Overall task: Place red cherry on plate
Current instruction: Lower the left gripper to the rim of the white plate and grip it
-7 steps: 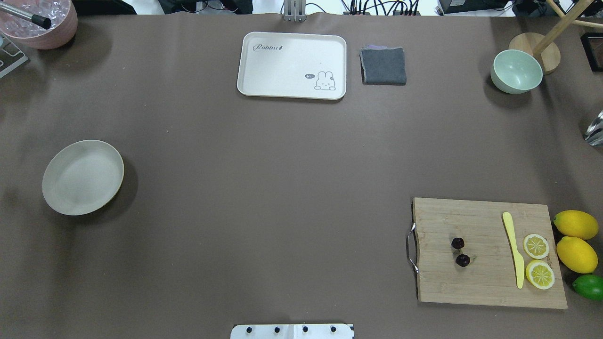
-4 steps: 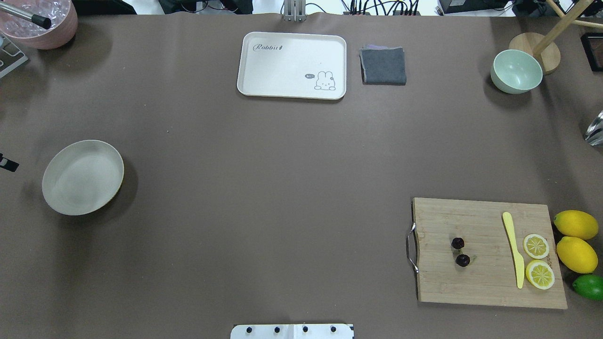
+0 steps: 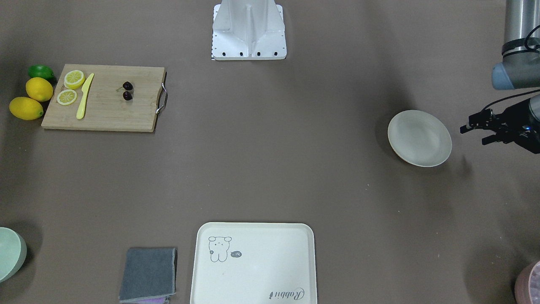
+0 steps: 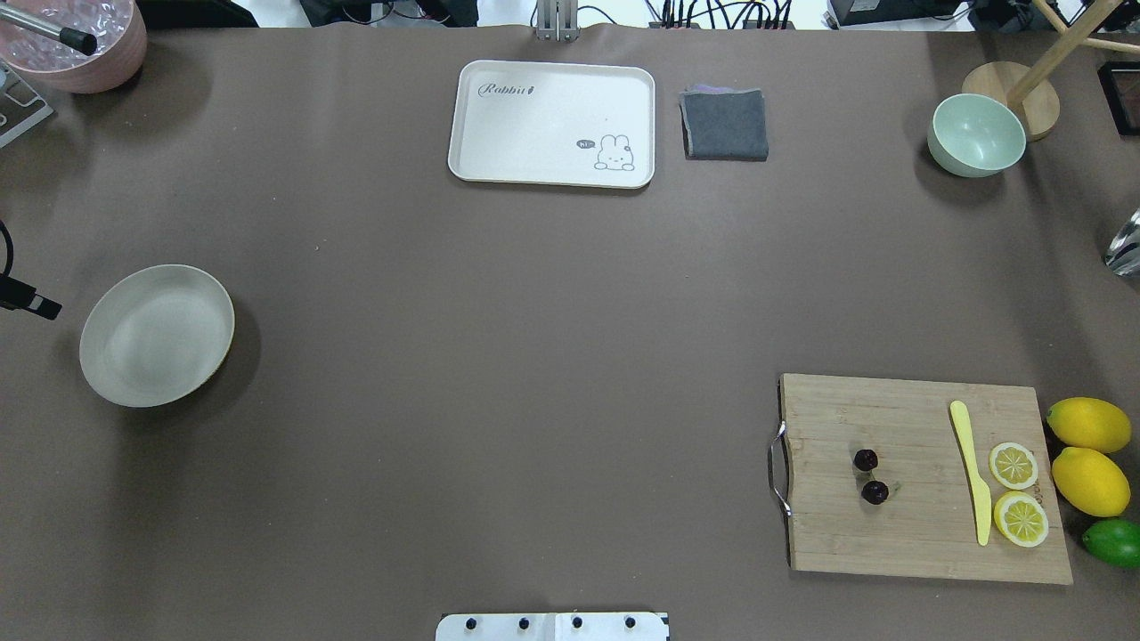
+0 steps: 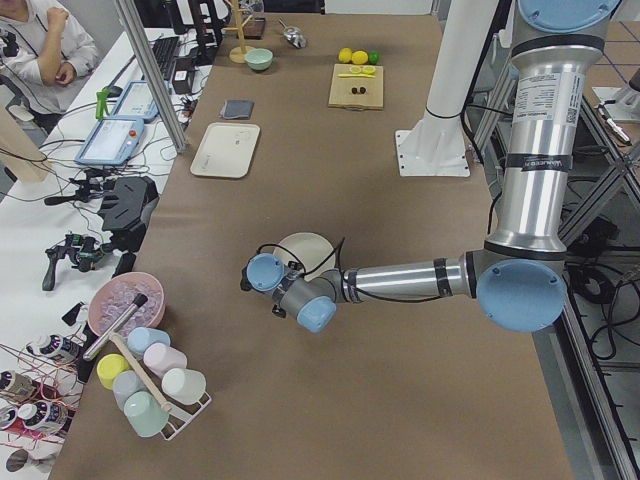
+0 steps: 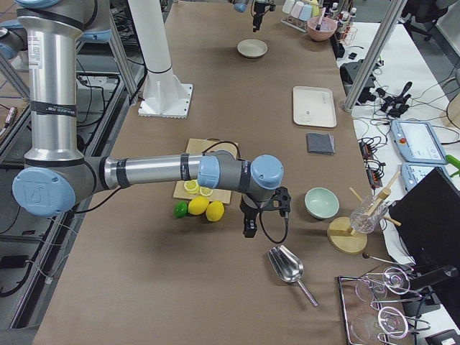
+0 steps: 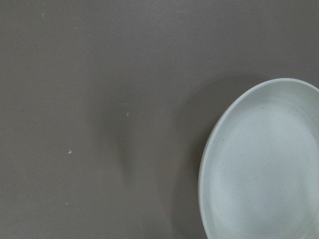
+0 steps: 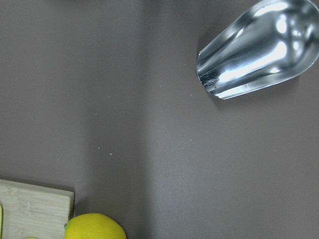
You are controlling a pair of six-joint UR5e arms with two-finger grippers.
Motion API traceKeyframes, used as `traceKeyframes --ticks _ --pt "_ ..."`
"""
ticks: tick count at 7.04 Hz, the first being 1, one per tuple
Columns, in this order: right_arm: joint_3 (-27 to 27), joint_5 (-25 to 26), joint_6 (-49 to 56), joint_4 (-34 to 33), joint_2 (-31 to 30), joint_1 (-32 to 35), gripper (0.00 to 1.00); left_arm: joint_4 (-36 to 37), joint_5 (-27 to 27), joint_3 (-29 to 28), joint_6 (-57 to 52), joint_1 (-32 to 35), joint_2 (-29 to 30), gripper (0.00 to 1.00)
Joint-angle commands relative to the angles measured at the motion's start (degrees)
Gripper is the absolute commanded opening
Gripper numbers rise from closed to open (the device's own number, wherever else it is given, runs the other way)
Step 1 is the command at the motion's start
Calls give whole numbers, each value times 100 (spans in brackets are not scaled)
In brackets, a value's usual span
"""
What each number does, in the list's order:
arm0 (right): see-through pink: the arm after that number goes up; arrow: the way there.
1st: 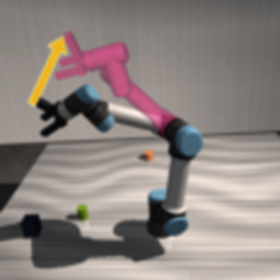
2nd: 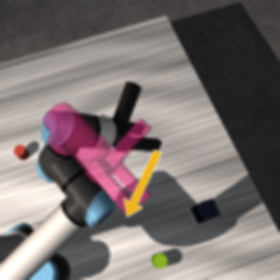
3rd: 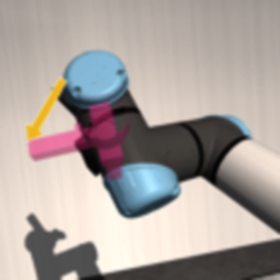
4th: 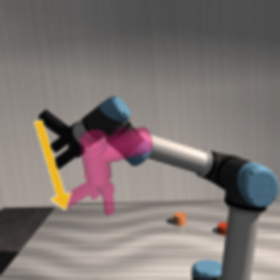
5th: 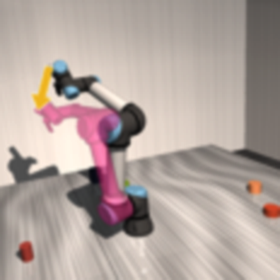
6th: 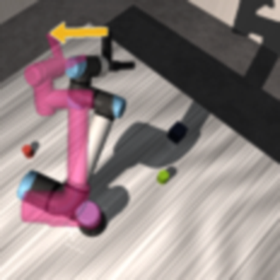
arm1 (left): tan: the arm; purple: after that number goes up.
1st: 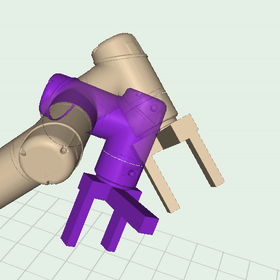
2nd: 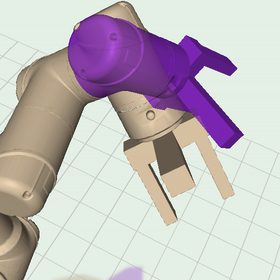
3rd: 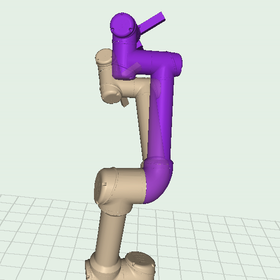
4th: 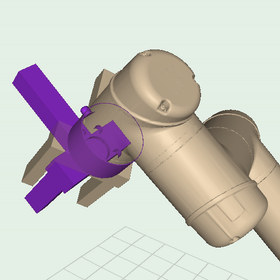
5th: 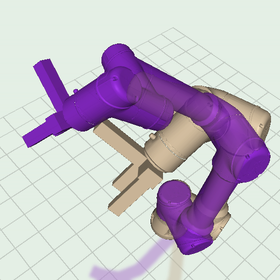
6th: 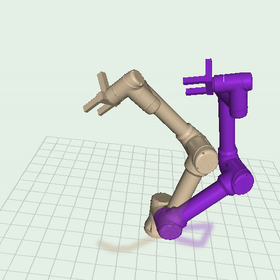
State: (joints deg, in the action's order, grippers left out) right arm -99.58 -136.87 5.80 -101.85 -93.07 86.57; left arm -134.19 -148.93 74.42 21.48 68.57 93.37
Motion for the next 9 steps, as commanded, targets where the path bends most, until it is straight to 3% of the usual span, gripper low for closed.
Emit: traceKeyframes --ticks 1,3,6,7,9 --pt "-18 -24 0 16 -62 0 100 -910 694 -49 1046 -586 67 97" --pt "-9 -6 0 16 -71 9 100 -1013 699 37 1411 -722 94 97" --pt "-18 -15 9 25 -150 9 100 -1048 646 73 1465 -722 76 73" --pt "-18 -15 0 25 -150 9 100 -1118 654 29 1447 -722 68 64" --pt "-35 -24 0 25 -150 9 100 -1145 646 2 1412 -722 41 29"
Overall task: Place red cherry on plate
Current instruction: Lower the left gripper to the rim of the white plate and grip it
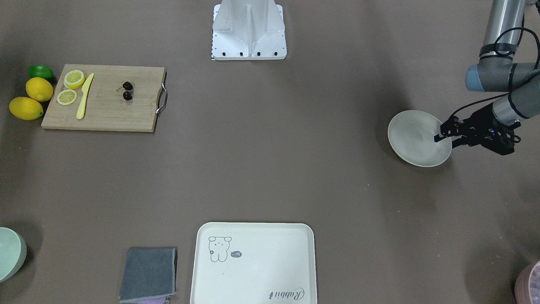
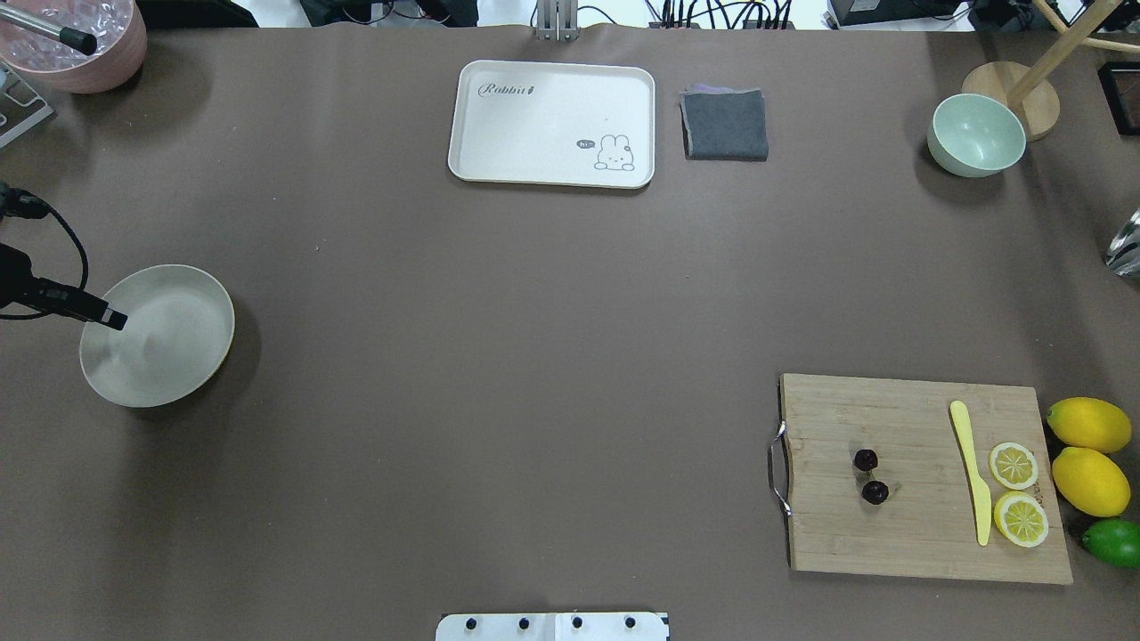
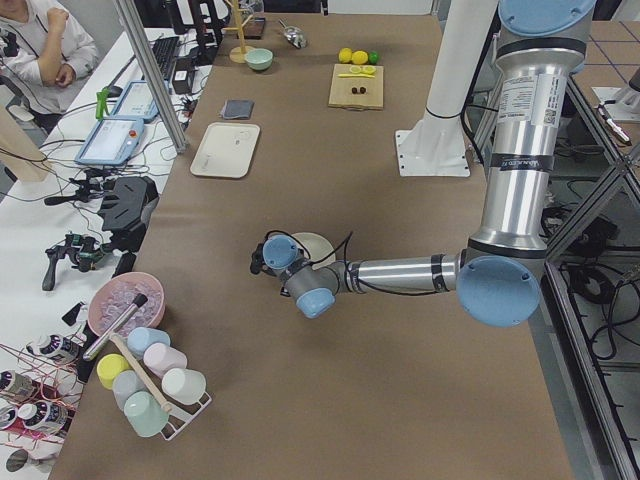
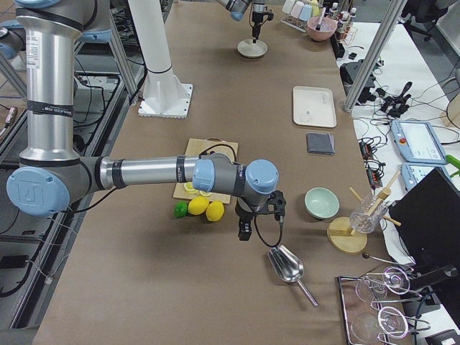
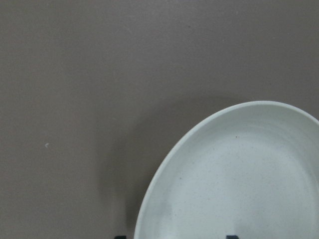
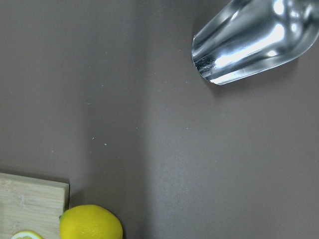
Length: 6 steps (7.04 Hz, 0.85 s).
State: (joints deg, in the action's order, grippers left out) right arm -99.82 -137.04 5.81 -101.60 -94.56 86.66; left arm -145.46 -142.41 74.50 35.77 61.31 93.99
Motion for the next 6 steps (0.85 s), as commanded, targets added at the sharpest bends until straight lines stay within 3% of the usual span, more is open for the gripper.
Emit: traceKeyframes --ticks 1,5,6 --pt "-29 -24 -1 0 -1 0 100 17 -198 -50 -9 -5 -39 0" --pt "-29 -24 -10 0 17 0 100 -123 -445 -112 -141 65 -74 0" --pt "-29 -68 -10 0 17 0 100 -45 -811 -94 -54 91 -4 0"
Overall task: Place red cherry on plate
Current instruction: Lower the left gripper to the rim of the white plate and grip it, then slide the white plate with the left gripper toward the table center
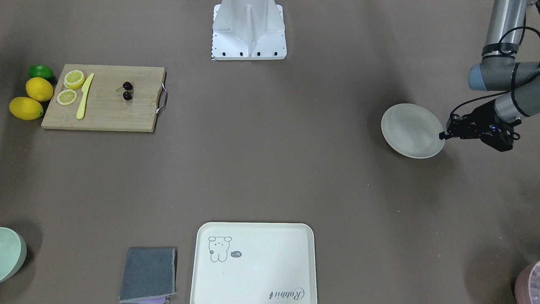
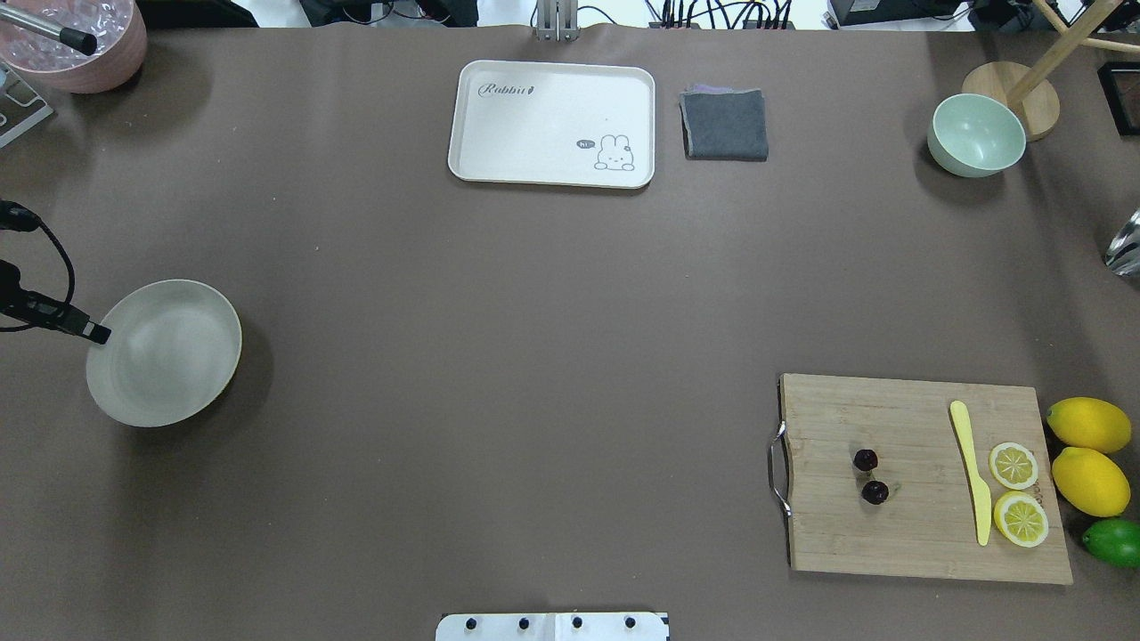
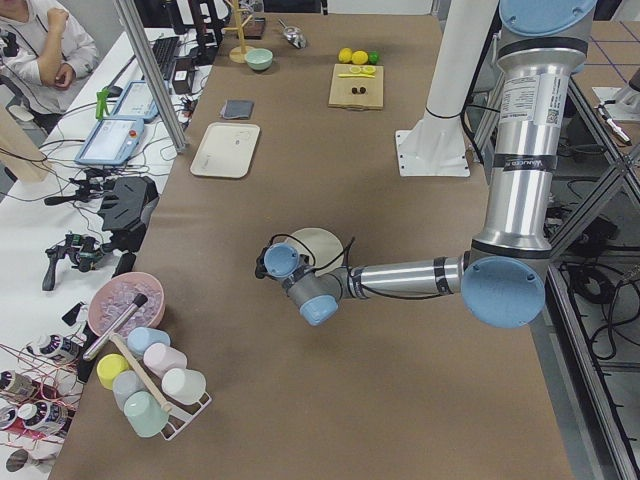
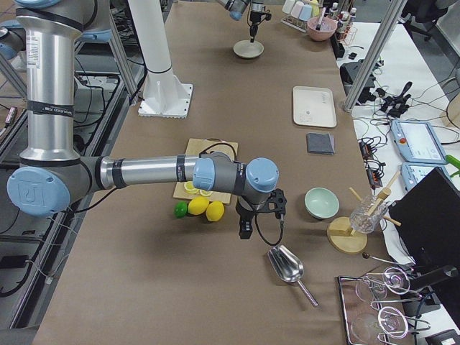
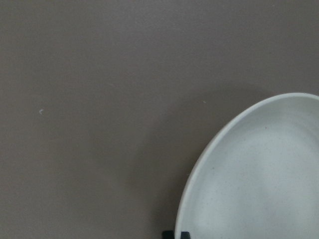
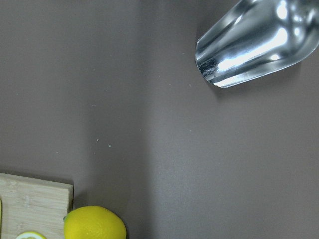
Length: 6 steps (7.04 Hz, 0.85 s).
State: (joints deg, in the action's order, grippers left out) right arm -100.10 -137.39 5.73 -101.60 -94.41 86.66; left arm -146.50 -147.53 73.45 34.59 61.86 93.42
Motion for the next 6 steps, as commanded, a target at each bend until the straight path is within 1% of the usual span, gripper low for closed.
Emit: traceKeyframes --ticks 1,2,3,4,5,6 --pt "0 -34 -1 0 2 0 100 200 -564 125 501 193 237 0" --pt "8 -34 -1 0 19 0 100 332 -758 317 1070 290 491 0" --pt "17 -34 -1 -9 37 0 100 550 -777 511 1537 291 789 0" --pt "43 -25 -1 -9 81 0 100 979 -743 748 1994 256 1210 0" --pt "9 -34 -80 -9 90 0 100 1601 -734 1011 2443 239 1788 0" --pt "0 -164 -220 0 90 0 100 2182 -551 1344 3022 47 2333 0"
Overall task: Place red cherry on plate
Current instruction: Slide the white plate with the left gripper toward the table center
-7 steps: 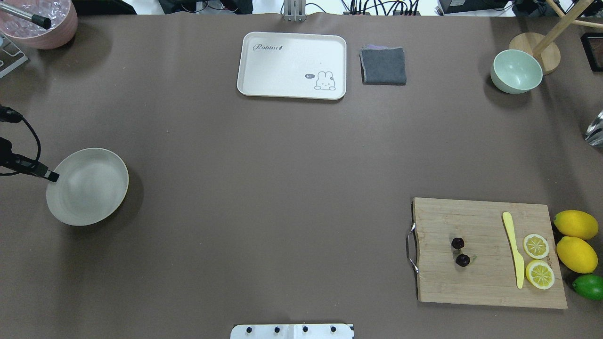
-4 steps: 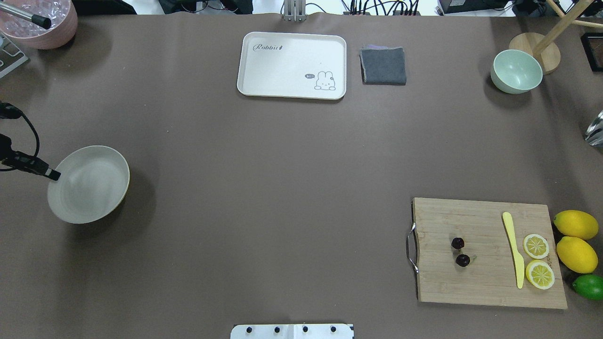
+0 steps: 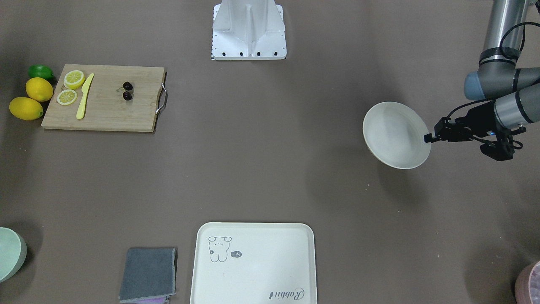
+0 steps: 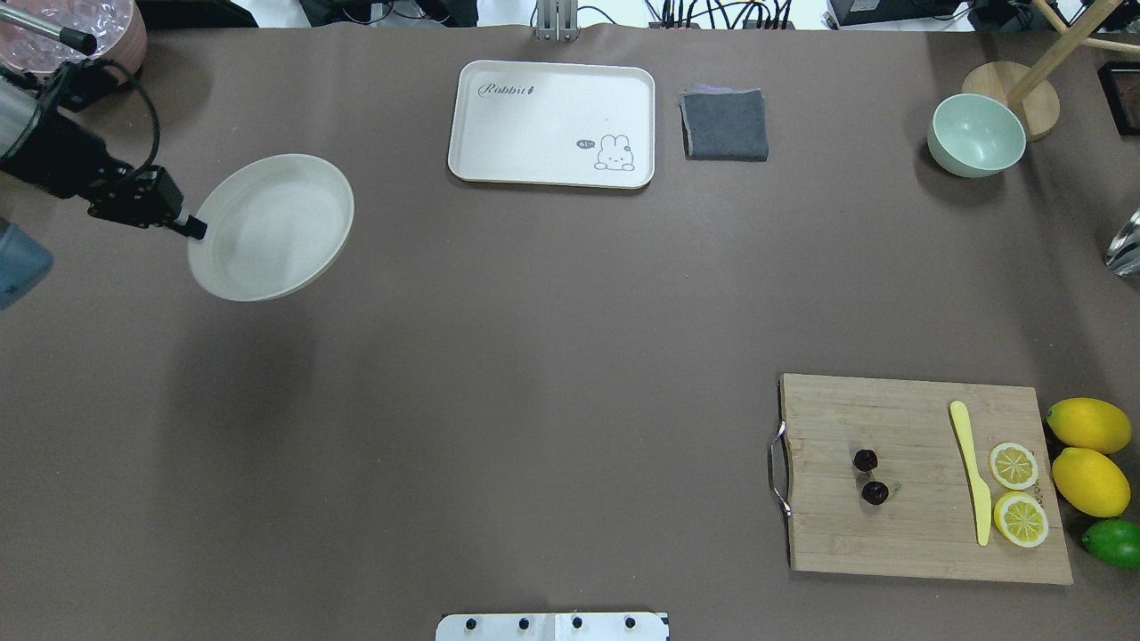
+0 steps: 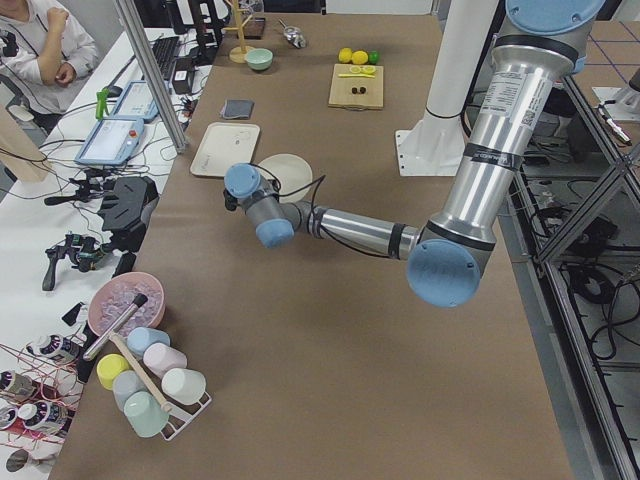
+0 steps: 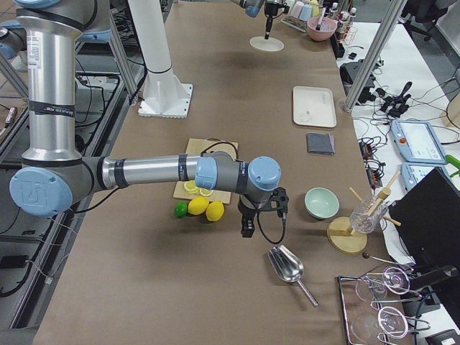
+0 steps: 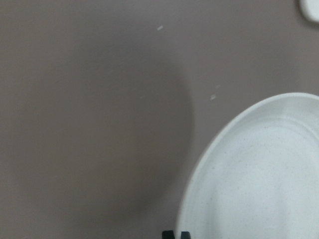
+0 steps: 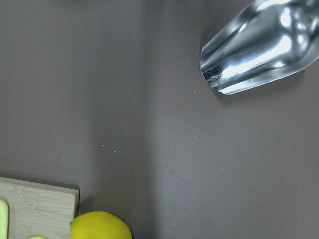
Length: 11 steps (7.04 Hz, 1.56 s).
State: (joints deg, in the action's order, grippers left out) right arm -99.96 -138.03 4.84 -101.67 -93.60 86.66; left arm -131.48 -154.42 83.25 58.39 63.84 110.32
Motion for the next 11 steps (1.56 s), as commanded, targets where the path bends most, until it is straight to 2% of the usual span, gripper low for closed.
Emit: traceKeyframes --ticks 1,3,6,7,9,11 --pt "-49 -110 -141 7 8 0 100 954 845 837 1239 -779 814 0" --pt "-41 -102 -141 7 43 0 100 2050 2200 1158 1342 -1738 1402 0" --pt "-84 -111 -176 -2 35 0 100 2275 3616 1132 1316 -2882 1379 0" --pt "-102 -119 -202 -2 17 9 100 2275 3708 1089 1307 -3060 1326 0" --pt "-137 -119 -203 -19 17 26 100 2258 4226 1088 1307 -3455 1238 0" --pt "-137 -128 -203 -20 8 26 100 2249 4298 1070 1281 -3483 1246 0"
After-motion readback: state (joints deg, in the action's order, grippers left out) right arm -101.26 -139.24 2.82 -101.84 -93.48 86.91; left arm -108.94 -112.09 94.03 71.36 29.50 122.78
